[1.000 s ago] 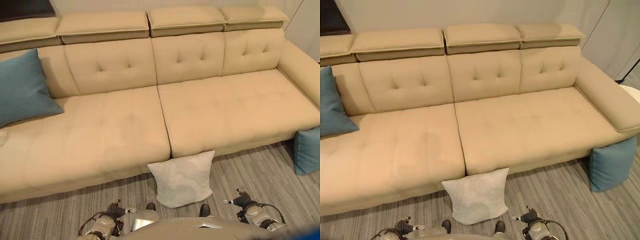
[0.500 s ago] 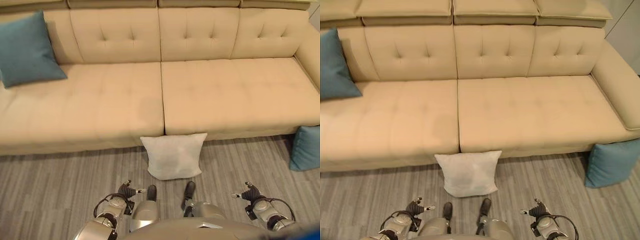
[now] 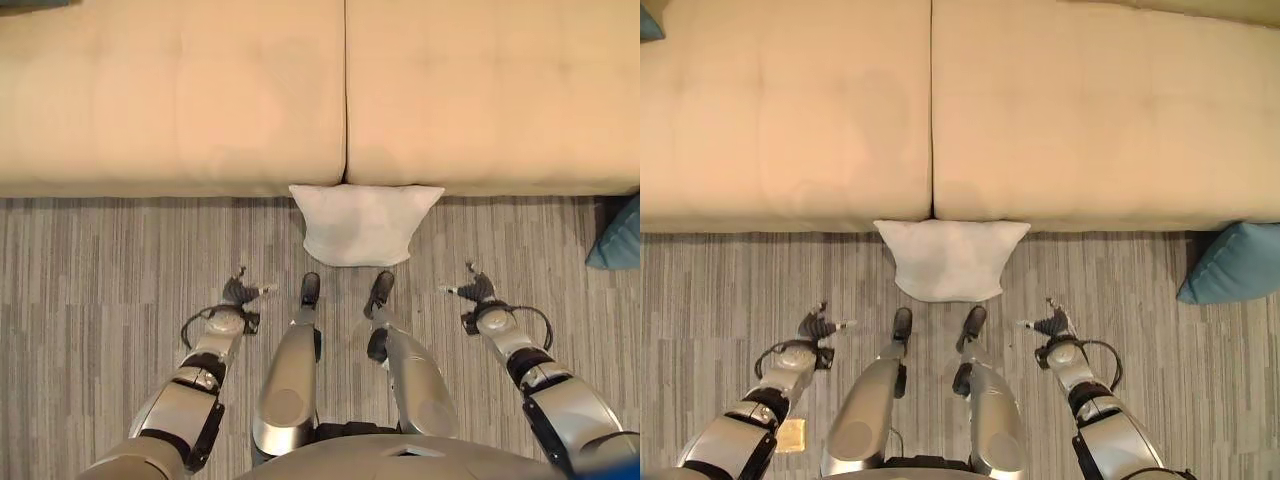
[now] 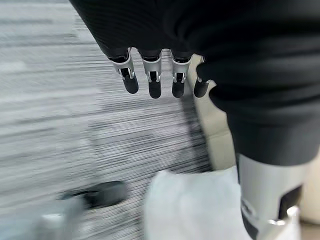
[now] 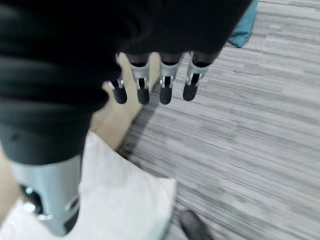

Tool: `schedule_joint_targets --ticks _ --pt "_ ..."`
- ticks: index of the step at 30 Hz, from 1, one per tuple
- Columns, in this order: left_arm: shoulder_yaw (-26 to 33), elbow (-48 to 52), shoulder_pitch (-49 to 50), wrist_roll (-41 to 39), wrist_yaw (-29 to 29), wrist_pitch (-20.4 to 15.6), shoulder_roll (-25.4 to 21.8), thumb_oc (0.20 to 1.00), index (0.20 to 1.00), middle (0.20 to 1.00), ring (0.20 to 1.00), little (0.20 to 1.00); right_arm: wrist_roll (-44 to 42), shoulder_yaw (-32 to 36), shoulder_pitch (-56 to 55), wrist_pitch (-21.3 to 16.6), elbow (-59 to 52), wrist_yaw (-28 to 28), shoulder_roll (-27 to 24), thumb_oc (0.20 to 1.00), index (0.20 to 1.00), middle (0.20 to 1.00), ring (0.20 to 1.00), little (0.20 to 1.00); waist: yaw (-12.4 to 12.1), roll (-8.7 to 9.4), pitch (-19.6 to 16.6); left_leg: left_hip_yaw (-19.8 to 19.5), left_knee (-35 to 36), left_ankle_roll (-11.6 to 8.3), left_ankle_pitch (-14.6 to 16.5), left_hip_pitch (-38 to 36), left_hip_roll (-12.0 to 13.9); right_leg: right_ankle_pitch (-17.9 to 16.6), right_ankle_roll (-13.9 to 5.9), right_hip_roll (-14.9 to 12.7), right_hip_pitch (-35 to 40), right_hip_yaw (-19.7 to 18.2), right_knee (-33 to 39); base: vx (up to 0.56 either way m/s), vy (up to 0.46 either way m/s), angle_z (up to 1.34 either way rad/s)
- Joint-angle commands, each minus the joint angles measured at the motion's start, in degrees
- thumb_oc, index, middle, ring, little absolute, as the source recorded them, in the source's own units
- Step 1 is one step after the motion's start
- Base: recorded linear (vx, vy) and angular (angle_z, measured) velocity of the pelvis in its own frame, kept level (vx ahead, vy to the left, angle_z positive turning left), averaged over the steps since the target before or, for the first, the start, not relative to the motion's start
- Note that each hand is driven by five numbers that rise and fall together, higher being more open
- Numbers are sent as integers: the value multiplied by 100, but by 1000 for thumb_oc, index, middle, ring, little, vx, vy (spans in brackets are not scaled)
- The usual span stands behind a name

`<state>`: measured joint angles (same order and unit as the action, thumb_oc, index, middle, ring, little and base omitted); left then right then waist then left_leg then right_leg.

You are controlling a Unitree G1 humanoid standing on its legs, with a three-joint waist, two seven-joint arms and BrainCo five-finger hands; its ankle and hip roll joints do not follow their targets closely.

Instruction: Pick up all the scattered cushions and arrange them neatly on the sofa.

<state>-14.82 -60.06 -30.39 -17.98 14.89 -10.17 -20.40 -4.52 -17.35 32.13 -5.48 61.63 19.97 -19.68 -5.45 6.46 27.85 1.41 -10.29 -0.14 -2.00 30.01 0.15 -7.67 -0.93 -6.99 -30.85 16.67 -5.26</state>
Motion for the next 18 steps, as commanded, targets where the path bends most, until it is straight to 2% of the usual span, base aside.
schedule_joint_targets --ticks 1,4,5,6,11,18 --pt "-57 53 230 -354 419 -330 49 1000 1000 1000 1000 1000 -401 -154 -238 -250 -230 470 -234 1000 1000 1000 1000 1000 71 -171 -586 -202 -376 -342 361 449 212 745 -488 -373 -36 -173 -599 -121 42 7" --pt "-34 418 -173 -607 732 -493 104 1000 1000 1000 1000 1000 -681 16 238 -461 -568 841 -355 1000 1000 1000 1000 1000 145 -242 -551 -264 -1022 -313 486 1470 213 891 -442 -494 -1028 -266 -1207 -86 38 3" --pt "-29 645 -343 -690 878 -568 133 1000 1000 1000 1000 1000 -713 82 426 -564 -788 1022 -373 1000 1000 1000 1000 1000 199 -268 -584 -314 -1318 -301 554 1986 209 960 -437 -536 -1579 -343 -1557 0 0 0" --pt "-29 648 -343 -689 882 -566 134 1000 1000 1000 1000 1000 -712 82 426 -562 -790 1025 -373 1000 1000 1000 1000 1000 202 -266 -625 -314 -1350 -300 565 2048 208 972 -437 -540 -1639 -347 -1586 -27 30 4" --pt "-95 1270 -789 -520 1249 -575 123 1000 1000 1000 1000 1000 -595 211 850 -730 -1305 1502 -536 1000 1000 1000 1000 1000 411 -305 -848 -437 -2146 -234 789 3542 207 1317 -374 -616 -3222 -584 -2682 21 12 2" --pt "-231 1405 -1228 -440 1493 -536 195 1000 1000 1000 1000 1000 -586 366 1103 -776 -1277 1796 -576 1000 1000 1000 1000 1000 564 -333 -1054 -461 -2268 -238 747 4491 175 1391 -410 -643 -4288 -693 -3047 6 2 0"
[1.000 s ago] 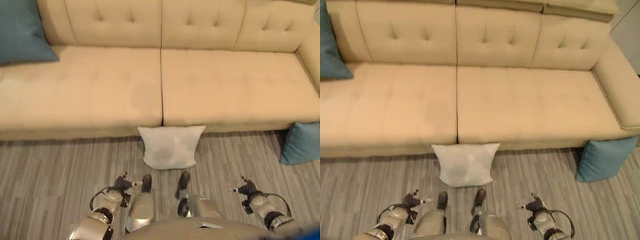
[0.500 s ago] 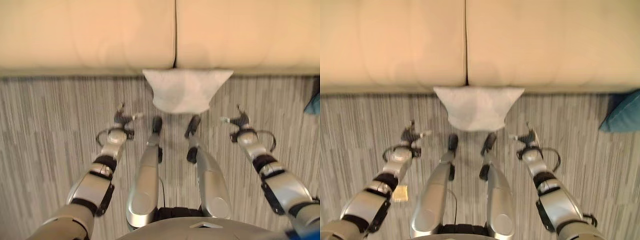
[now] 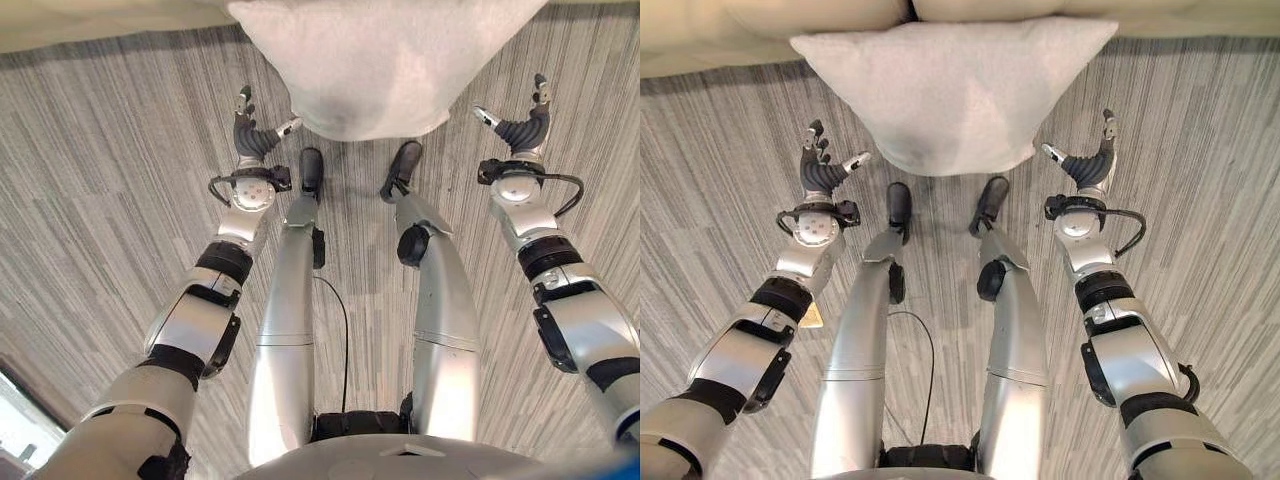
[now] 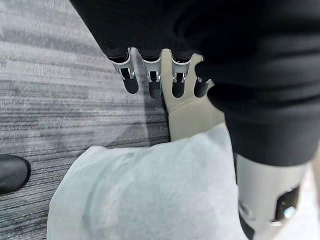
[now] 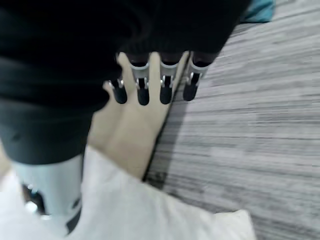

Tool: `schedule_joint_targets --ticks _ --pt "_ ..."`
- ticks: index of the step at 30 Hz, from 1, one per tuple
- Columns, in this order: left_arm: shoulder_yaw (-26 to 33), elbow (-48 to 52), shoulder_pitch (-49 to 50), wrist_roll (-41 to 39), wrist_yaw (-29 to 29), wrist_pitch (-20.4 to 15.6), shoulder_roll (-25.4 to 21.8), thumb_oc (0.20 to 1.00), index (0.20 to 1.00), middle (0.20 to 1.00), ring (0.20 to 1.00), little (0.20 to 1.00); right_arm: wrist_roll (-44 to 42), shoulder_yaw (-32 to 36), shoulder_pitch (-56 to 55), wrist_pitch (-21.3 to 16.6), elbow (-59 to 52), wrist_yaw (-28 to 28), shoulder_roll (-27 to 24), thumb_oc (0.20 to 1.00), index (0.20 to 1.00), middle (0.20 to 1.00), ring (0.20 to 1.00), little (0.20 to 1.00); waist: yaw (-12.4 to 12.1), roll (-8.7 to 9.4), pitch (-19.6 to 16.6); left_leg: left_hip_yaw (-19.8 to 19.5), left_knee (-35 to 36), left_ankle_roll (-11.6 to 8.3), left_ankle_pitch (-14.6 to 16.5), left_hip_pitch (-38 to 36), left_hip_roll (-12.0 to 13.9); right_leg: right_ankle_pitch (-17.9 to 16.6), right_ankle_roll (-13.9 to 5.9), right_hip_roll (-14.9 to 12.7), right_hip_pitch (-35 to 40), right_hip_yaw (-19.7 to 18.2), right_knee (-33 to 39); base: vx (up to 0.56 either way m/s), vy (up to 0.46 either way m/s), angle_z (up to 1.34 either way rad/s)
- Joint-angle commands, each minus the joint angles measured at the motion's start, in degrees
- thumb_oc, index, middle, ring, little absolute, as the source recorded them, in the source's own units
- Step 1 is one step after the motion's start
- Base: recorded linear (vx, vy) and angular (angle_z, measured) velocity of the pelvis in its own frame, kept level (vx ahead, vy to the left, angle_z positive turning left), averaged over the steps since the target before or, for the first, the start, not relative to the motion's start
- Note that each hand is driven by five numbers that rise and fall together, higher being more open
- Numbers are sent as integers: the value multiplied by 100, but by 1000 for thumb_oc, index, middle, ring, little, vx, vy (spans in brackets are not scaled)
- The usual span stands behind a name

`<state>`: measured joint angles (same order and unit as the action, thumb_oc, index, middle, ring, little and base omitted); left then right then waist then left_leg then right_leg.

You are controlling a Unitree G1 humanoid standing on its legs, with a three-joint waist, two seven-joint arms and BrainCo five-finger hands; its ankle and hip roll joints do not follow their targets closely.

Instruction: Pick up all the scattered cushions and arrange them neatly on the sofa.

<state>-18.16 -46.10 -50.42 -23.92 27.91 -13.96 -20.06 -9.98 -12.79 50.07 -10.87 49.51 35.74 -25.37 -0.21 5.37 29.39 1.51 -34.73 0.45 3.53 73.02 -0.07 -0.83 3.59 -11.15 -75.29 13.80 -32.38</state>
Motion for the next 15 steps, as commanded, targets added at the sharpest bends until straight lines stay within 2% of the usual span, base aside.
schedule_joint_targets --ticks 1,3,4,8,13,14,15 --pt "51 -36 576 93 230 -159 113 1000 1000 1000 1000 1000 -184 -118 -508 -262 31 182 -50 1000 1000 1000 1000 1000 54 -234 -1228 -480 194 -291 176 350 177 684 -896 -231 -24 -421 -361 0 0 0" --pt "-2 -88 398 44 224 -168 76 1000 1000 1000 1000 1000 -337 -155 -336 -310 109 116 -100 1000 1000 1000 1000 1000 60 -239 -1265 -497 193 -284 148 524 171 673 -925 -247 -213 -456 -384 37 -7 -1" --pt "-118 -240 27 -45 213 -159 -45 1000 1000 1000 1000 1000 -724 -332 132 -417 294 -76 -195 1000 1000 1000 1000 1000 29 -259 -1288 -523 100 -252 127 818 139 679 -960 -253 -558 -521 -565 70 -10 1" --pt "-288 -493 -419 -81 170 -114 -166 1000 1000 1000 1000 1000 -1164 -591 680 -535 433 -317 -284 1000 1000 1000 1000 1000 -1 -259 -1282 -543 -40 -241 110 1079 119 682 -981 -253 -827 -562 -743 42 2 6" --pt "-575 -716 -1119 -284 105 -93 -106 1000 1000 1000 1000 1000 -1682 -1107 1490 -587 477 -533 -109 1000 1000 1000 1000 1000 -39 -272 -1233 -628 -221 -240 84 1402 69 704 -976 -241 -1156 -608 -970 35 -16 1" --pt "-675 -656 -1429 -417 134 -125 102 1000 1000 1000 1000 1000 -1801 -1400 1805 -555 494 -628 155 1000 1000 1000 1000 1000 -77 -274 -1236 -643 -300 -251 72 1506 55 715 -971 -246 -1243 -597 -1036 20 -10 3" --pt "-672 -658 -1436 -418 135 -125 101 1000 1000 1000 1000 1000 -1807 -1405 1818 -558 504 -631 155 1000 1000 1000 1000 1000 -74 -278 -1236 -645 -307 -251 74 1516 55 717 -971 -247 -1251 -596 -1040 0 0 0"
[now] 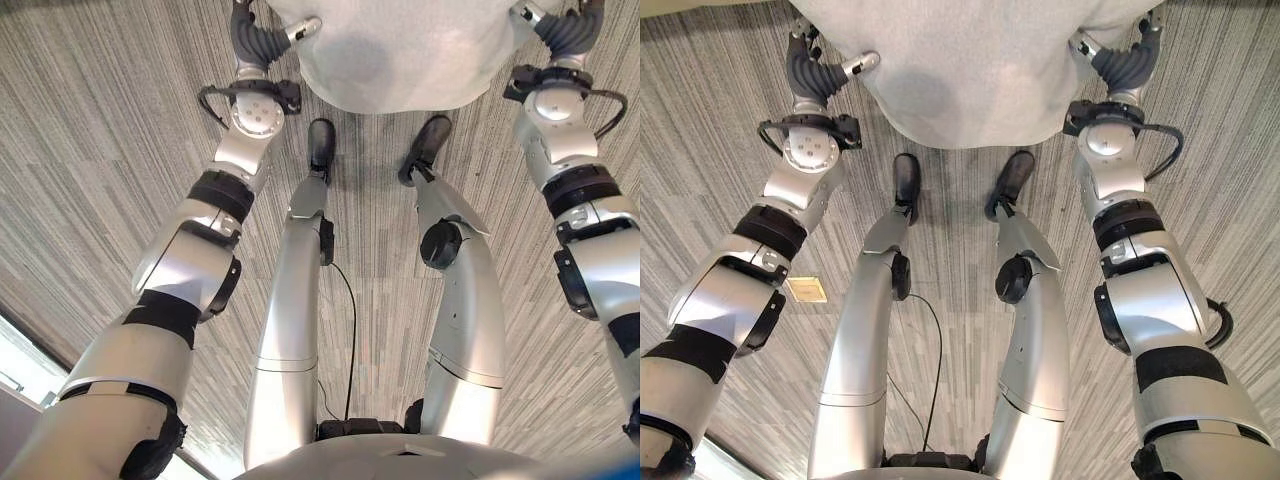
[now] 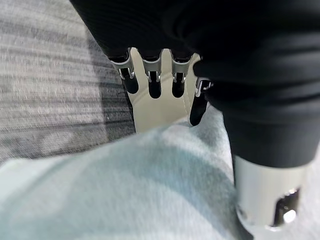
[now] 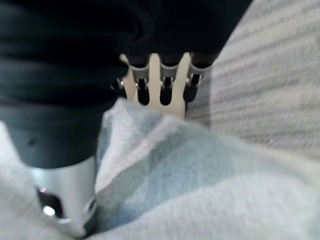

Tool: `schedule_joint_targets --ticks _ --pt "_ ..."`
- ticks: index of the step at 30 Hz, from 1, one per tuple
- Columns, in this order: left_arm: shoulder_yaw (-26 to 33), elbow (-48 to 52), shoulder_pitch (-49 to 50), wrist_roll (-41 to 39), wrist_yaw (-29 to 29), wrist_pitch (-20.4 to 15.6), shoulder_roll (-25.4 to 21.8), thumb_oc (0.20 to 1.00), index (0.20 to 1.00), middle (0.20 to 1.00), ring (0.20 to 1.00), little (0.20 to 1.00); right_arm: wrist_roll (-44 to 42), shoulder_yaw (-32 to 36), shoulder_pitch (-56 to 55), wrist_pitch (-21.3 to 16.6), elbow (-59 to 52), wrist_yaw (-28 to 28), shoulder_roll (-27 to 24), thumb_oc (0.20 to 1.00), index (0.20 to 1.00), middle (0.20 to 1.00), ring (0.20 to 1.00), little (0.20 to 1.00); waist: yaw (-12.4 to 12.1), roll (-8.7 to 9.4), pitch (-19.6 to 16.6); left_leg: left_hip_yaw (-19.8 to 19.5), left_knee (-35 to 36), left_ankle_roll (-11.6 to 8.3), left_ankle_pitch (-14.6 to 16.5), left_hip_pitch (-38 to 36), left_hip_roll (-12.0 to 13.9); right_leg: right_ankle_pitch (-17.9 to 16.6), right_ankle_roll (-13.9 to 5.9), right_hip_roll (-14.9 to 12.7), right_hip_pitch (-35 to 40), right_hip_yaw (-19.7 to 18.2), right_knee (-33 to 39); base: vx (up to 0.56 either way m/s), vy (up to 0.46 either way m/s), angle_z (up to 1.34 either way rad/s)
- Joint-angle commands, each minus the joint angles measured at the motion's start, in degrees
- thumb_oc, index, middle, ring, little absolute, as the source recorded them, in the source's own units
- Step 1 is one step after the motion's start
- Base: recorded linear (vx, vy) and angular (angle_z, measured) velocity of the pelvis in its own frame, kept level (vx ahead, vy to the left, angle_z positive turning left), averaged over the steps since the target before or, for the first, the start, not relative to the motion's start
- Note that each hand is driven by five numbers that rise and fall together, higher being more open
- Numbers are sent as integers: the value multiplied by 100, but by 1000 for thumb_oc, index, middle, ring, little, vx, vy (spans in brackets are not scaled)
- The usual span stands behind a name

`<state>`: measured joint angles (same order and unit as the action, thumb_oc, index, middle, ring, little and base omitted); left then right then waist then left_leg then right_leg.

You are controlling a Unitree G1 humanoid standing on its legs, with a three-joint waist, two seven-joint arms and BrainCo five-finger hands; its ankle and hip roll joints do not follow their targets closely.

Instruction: Pick up all the scattered cushions and arrange them neatly on the sofa.

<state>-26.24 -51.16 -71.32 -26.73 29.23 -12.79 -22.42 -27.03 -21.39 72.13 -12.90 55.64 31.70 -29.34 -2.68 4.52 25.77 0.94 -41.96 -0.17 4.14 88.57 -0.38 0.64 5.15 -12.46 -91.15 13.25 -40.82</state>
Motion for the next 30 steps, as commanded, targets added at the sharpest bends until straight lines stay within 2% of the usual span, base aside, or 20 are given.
schedule_joint_targets --ticks 1,3,4,5,6,10,12,14,21,22,23,25,27,28,29,30 --pt "100 -102 553 -214 27 -288 449 1000 1000 1000 1000 1000 -205 -635 -297 -378 -145 -277 677 1000 1000 1000 1000 1000 165 -199 -884 -585 383 -195 15 -11 86 572 -1122 -103 312 -541 -223 0 0 0" --pt "56 244 314 -459 130 -462 849 1000 1000 1000 1000 1000 -479 -830 -109 -509 -409 -410 1186 1000 1000 1000 1000 1000 161 -217 -933 -593 383 -232 2 33 85 595 -1128 -74 284 -527 -233 16 -19 3" --pt "56 445 224 -768 87 -628 1083 812 812 812 812 812 -584 -900 -48 -601 -618 -528 1477 398 398 398 398 398 183 -224 -1041 -606 424 -249 -22 44 70 581 -1126 -47 289 -507 -203 12 -28 4" --pt "56 541 233 -814 62 -679 1108 517 517 517 517 517 -588 -898 -60 -656 -722 -546 1539 200 200 200 200 200 190 -231 -1064 -602 447 -268 -27 28 72 578 -1133 -45 298 -496 -186 -1 -15 8" --pt "128 720 222 -850 71 -742 1108 200 200 200 200 200 -628 -860 -71 -768 -875 -598 1576 200 200 200 200 200 202 -232 -1133 -595 499 -283 -41 -1 87 575 -1137 -32 331 -483 -154 -3 -12 9" --pt "394 1076 443 -1100 94 -931 1132 200 200 200 200 200 -479 -657 -308 -883 -1370 -579 1537 200 200 200 200 200 234 -238 -1326 -581 734 -298 -85 -194 118 534 -1168 16 507 -435 12 -39 -3 1" --pt "836 1679 929 -1032 176 -1022 1244 200 200 200 200 200 -140 -253 -916 -919 -1953 -529 1284 200 200 200 200 200 264 -256 -1460 -590 1292 -353 -155 -1011 182 506 -1189 98 1238 -329 377 -116 -16 -6" --pt "898 2011 1320 -889 105 -967 1316 200 200 200 200 200 -82 -77 -1335 -929 -2233 -586 1287 200 200 200 200 200 284 -287 -1410 -630 1671 -404 -229 -1637 209 458 -1184 103 1840 -246 660 -78 -60 6" --pt "795 3077 2649 -188 -204 -822 1214 200 200 200 200 200 289 307 -2726 -974 -3299 -783 1349 200 200 200 200 200 256 -343 -1418 -694 2664 -540 -409 -3367 228 320 -1180 130 3413 -78 1564 -32 -31 5" --pt "745 3352 3011 -32 -279 -809 1159 200 200 200 200 200 363 328 -3123 -950 -3458 -866 1392 200 200 200 200 200 232 -330 -1419 -679 2821 -528 -598 -3738 206 114 -1128 96 3798 33 1810 -49 -14 5" --pt "680 3551 3422 82 -355 -789 1150 200 200 200 200 200 451 326 -3575 -904 -3680 -971 1439 200 200 200 200 200 206 -325 -1455 -670 3007 -534 -607 -4258 206 86 -1127 115 4308 108 2029 -53 -8 9" --pt "681 3718 3659 165 -395 -778 1142 200 200 200 200 200 527 343 -3863 -883 -3860 -1026 1463 200 200 200 200 200 198 -316 -1432 -674 3128 -544 -613 -4595 223 77 -1132 135 4664 160 2193 49 -10 18" --pt "521 4247 4626 398 -619 -781 995 200 200 200 200 200 723 258 -4827 -836 -4339 -1310 1555 200 200 200 200 200 164 -322 -1432 -559 3537 -552 -607 -5950 297 13 -1151 179 6176 337 2828 226 67 13" --pt "610 4509 5340 576 -754 -746 771 200 200 200 200 200 995 275 -5327 -761 -4654 -1471 1432 200 200 200 200 200 119 -316 -1576 -457 3891 -544 -570 -6902 316 -18 -1186 270 7226 396 3331 443 255 5" --pt "766 4678 6052 541 -871 -679 654 200 200 200 200 200 1106 347 -5702 -664 -4863 -1626 1372 200 200 200 200 200 34 -268 -1862 -329 4027 -441 -388 -7706 281 -69 -1255 326 8142 345 3798 422 290 2" --pt "842 4652 6238 520 -922 -642 607 200 200 200 200 200 1206 394 -5806 -601 -4896 -1667 1329 200 200 200 200 200 0 -260 -1956 -299 4004 -399 -299 -7896 254 -60 -1281 318 8367 322 3840 326 304 -12"
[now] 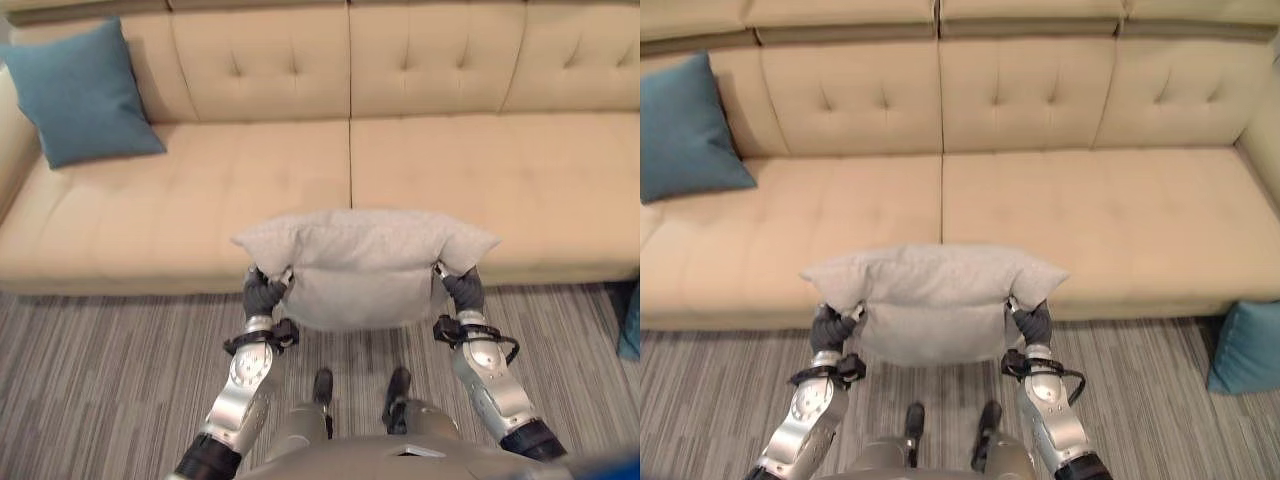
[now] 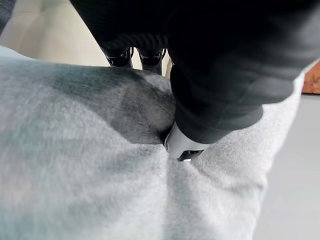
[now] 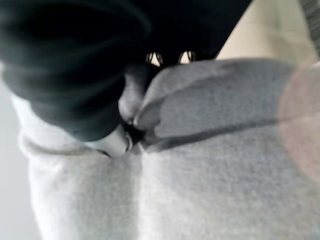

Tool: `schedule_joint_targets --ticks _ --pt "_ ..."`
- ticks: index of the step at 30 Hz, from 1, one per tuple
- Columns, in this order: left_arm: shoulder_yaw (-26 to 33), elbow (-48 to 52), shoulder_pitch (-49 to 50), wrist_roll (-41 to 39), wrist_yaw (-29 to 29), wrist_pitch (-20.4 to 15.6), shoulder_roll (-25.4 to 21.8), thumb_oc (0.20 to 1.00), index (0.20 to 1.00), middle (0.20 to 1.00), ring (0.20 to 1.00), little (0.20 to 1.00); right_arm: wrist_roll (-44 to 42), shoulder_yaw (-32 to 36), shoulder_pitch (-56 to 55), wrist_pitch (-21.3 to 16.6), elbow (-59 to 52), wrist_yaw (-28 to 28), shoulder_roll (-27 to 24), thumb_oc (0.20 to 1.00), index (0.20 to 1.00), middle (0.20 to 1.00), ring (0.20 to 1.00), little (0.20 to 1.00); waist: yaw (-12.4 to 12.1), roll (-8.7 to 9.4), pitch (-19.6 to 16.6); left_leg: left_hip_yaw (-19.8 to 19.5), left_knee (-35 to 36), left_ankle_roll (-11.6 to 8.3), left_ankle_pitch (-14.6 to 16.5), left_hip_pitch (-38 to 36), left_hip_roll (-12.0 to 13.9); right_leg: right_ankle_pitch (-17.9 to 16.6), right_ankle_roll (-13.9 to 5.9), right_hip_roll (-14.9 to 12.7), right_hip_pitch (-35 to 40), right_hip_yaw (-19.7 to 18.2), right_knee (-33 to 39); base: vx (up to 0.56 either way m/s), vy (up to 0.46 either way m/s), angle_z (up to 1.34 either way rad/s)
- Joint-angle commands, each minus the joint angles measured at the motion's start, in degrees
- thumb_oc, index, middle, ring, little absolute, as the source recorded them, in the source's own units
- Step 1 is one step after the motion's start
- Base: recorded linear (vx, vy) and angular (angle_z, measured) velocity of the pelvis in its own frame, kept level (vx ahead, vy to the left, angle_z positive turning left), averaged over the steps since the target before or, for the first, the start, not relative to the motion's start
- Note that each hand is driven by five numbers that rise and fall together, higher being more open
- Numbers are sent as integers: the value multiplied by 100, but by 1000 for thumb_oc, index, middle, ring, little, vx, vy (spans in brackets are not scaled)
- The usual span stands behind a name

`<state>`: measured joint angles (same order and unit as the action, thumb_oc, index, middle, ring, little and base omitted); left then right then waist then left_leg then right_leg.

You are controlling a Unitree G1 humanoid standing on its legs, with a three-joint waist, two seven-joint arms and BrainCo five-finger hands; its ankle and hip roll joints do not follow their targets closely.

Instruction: Pick up all the scattered cushions and arrange them neatly on the sofa.

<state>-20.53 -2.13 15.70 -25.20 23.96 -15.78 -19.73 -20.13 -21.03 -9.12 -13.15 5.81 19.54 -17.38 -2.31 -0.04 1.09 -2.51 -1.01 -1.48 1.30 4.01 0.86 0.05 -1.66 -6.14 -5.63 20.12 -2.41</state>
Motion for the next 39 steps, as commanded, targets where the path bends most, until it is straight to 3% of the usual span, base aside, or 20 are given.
schedule_joint_targets --ticks 1,4,7,8,9,11,13,15,16,19,20,21,25,27,31,34,36,39 --pt "328 -222 -2328 423 -463 -302 279 200 200 200 200 200 615 372 2247 -533 12 -521 68 200 200 200 200 200 -103 208 464 74 -110 -206 103 328 73 11 -634 -338 27 -413 22 173 182 -29" --pt "397 -177 -2095 529 -497 -260 213 200 200 200 200 200 718 376 2120 -469 -50 -656 35 200 200 200 200 200 -208 211 423 45 -174 -72 277 56 -58 17 -695 -394 216 -564 -65 119 200 -34" --pt "519 -146 -1928 602 -608 -202 57 200 200 200 200 200 826 441 2025 -424 -73 -782 95 200 200 200 200 200 -245 156 493 29 -253 173 421 -78 -181 85 -780 -439 -157 -929 -1096 26 210 -27" --pt "520 -145 -1927 602 -609 -201 56 200 200 200 200 200 826 442 2025 -422 -75 -782 96 200 200 200 200 200 -256 163 492 41 -257 176 425 -75 -185 97 -781 -444 -176 -944 -1123 5 105 -39" --pt "506 -127 -1939 605 -619 -213 59 200 200 200 200 200 847 440 1982 -438 -69 -790 129 200 200 200 200 200 -227 130 558 24 -283 224 445 -121 -207 88 -791 -354 -345 -1086 -1317 31 47 -17" --pt "460 -128 -1970 612 -645 -243 124 200 200 200 200 200 923 461 1951 -446 -51 -766 109 200 200 200 200 200 -107 168 539 -115 -195 248 412 -166 -299 139 -650 112 -516 -1566 -995 89 8 12" --pt "447 -127 -2040 598 -630 -242 138 200 200 200 200 200 938 486 1985 -435 -66 -717 53 200 200 200 200 200 -30 202 553 -313 -120 226 384 -229 -354 1 -618 283 -689 -1685 -716 161 -124 42" --pt "391 -156 -2110 648 -695 -251 198 200 200 200 200 200 961 567 1867 -444 -109 -714 1 200 200 200 200 200 37 302 477 -472 -160 113 409 -234 -428 -44 -520 375 -364 -1827 -228 221 -261 68" --pt "339 -125 -2178 576 -704 -275 282 200 200 200 200 200 957 695 1763 -446 -120 -656 -89 200 200 200 200 200 97 357 363 -496 -246 -30 423 -175 -350 -90 -465 362 -70 -1593 99 228 -279 125" --pt "254 -148 -2225 474 -770 -260 354 200 200 200 200 200 890 825 1645 -447 -147 -641 -205 200 200 200 200 200 171 408 294 -347 -587 -154 528 -68 -221 -77 -393 339 264 -1303 404 187 -214 111" --pt "191 -140 -2233 433 -840 -254 388 200 200 200 200 200 845 889 1590 -452 -183 -645 -249 200 200 200 200 200 226 432 353 73 -909 -209 517 199 -111 -19 -377 262 430 -1129 526 57 -60 56" --pt "190 -141 -2235 433 -841 -255 388 200 200 200 200 200 844 891 1591 -453 -183 -646 -249 200 200 200 200 200 225 432 353 73 -922 -209 522 208 -112 -21 -377 263 429 -1129 529 61 -26 54" --pt "75 -191 -2303 498 -896 -120 326 200 200 200 200 200 756 969 1558 -435 -196 -615 -212 200 200 200 200 200 191 460 389 631 -676 -128 17 987 -118 156 -349 289 524 -996 480 116 27 57" --pt "133 -139 -2172 525 -919 -129 277 200 200 200 200 200 865 903 1554 -411 -179 -633 -137 200 200 200 200 200 99 400 268 511 -252 -82 -128 746 -171 406 -349 360 653 -1051 251 314 162 -18" --pt "186 6 -2058 578 -973 -88 141 200 200 200 200 200 892 845 1545 -377 -174 -746 11 200 200 200 200 200 22 426 159 661 -50 87 -3 279 -218 510 -449 210 727 -1217 -159 219 181 -43" --pt "253 71 -2083 601 -909 -95 -2 200 200 200 200 200 934 736 1730 -350 -171 -795 144 200 200 200 200 200 33 333 307 776 -66 276 153 69 -141 357 -678 122 102 -1331 -1459 71 158 -30" --pt "261 90 -2086 627 -893 -103 -6 200 200 200 200 200 960 719 1738 -351 -188 -807 173 200 200 200 200 200 19 308 348 811 -91 313 204 35 -147 283 -700 86 -58 -1310 -1662 38 77 -24" --pt "304 80 -2070 624 -890 -115 33 200 200 200 200 200 994 649 1856 -326 -129 -831 164 200 200 200 200 200 -5 285 325 854 -9 324 308 -182 -190 249 -630 -21 -152 -1037 -1057 109 19 -6"
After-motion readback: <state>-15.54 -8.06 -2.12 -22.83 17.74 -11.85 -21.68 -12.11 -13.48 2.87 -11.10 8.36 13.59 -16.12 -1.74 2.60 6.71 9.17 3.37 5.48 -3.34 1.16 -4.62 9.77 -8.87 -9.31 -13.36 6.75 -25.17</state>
